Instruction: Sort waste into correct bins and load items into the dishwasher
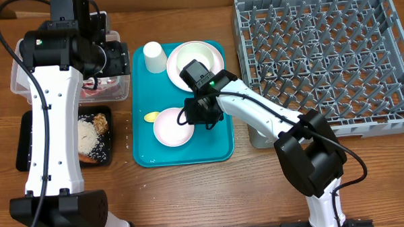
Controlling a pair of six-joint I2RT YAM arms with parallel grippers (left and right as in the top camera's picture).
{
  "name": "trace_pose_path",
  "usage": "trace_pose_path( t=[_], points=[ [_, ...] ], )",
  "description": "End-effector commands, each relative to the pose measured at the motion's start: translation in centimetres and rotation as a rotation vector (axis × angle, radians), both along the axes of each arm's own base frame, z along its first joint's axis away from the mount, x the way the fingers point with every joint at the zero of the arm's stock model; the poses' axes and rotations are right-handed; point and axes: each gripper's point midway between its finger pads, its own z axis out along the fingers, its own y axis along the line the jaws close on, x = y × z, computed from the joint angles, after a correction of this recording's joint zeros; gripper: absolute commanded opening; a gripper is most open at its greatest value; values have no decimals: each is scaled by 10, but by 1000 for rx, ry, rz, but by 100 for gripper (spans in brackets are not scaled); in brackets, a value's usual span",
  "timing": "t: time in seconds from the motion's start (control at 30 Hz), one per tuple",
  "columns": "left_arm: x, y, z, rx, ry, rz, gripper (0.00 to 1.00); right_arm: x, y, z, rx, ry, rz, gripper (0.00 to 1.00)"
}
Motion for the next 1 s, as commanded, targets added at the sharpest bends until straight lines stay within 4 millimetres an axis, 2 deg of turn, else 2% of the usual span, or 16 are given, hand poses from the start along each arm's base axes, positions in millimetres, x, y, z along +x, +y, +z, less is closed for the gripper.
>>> trace_pose_path(
  t=[0.0,0.07,0.13,0.23,0.3,0.4,0.47,0.53,0.6,0.67,0.73,0.8,0.87,0.9,0.97],
  points=[
    [0,1,-4,14,13,-8,74,1,1,-2,5,-3,-6,37],
    [0,1,-4,14,12,-8,75,0,0,-5,3,6,-24,35],
    [0,1,-5,13,13,-8,75,-1,-1,-9,1,10,-27,29],
    [0,1,-5,14,13,-8,77,-1,-1,-9,4,8,-31,12],
    [0,1,-5,14,14,-8,78,0,0,-8,6,5,-31,4],
    [0,1,-5,12,13,-8,82,1,-1,-6,6,7,-41,4],
    [0,0,-5,12,14,-9,92,2,-3,1,5,3,-45,4],
    [0,0,-5,11,14,-10,98,9,-10,18,-9,-29,-61,4],
    [0,0,-5,11,14,-10,100,20,-22,45,-31,-90,-91,4],
    [0,0,-5,11,14,-10,100,33,-37,78,-46,-165,-130,4],
    [0,0,-5,11,14,-10,100,47,-60,121,-60,-268,-179,4],
    [0,0,-5,11,13,-9,100,60,-85,159,-72,-369,-242,4],
    [1,0,-4,8,8,-6,100,72,-111,188,-110,-465,-315,4],
    [2,0,-4,9,7,-6,100,85,-146,209,-206,-571,-407,4],
    [2,0,-4,9,7,-6,100,96,-181,222,-339,-665,-497,4]
  ],
)
